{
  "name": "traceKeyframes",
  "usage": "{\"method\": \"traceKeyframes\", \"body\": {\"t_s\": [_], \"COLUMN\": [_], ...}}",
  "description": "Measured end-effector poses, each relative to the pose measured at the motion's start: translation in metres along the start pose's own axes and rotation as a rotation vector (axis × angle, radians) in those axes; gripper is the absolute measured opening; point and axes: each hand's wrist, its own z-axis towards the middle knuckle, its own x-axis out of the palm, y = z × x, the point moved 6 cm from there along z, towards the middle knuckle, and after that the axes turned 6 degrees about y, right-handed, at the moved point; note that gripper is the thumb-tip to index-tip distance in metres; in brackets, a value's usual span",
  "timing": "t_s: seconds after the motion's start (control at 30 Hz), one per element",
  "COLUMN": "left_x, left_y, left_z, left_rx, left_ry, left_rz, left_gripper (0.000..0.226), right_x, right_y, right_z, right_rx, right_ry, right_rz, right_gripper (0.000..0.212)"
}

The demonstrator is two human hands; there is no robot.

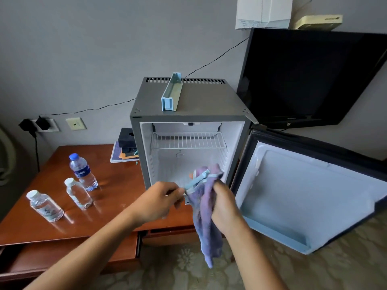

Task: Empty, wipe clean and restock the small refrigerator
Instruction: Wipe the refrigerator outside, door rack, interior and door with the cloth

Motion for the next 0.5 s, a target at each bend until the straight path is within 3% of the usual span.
{"method": "traceKeyframes", "body": {"t_s": [0.1,0.17,0.27,0.33,0.4,0.47,0.5], "left_x": [0.018,0.024,0.029,0.027,0.025,0.025,0.026], "left_y": [-0.011,-0.017,-0.021,-0.021,-0.022,-0.023,-0.022], "left_z": [-0.005,-0.01,-0.016,-0.016,-0.014,-0.011,-0.011], "left_rx": [0.045,0.074,0.032,-0.005,-0.009,-0.026,-0.043], "left_ry": [-0.104,-0.198,-0.307,-0.319,-0.256,-0.117,-0.056], "left_rz": [0.119,0.214,0.408,0.415,0.289,0.034,-0.108], "left_gripper": [0.045,0.044,0.037,0.037,0.04,0.045,0.046], "right_x": [0.014,0.015,0.006,0.002,-0.001,-0.003,-0.003], "right_y": [0.012,0.026,0.033,0.033,0.028,0.023,0.021], "right_z": [0.004,0.0,-0.001,0.003,0.008,0.013,0.014], "right_rx": [-0.261,-0.439,-0.421,-0.363,-0.306,-0.216,-0.167], "right_ry": [-0.117,-0.277,-0.51,-0.516,-0.381,-0.183,-0.077], "right_rz": [-0.431,-0.622,-0.852,-0.978,-0.83,-0.39,-0.123], "right_gripper": [0.01,0.017,0.041,0.054,0.046,0.024,0.022]}}
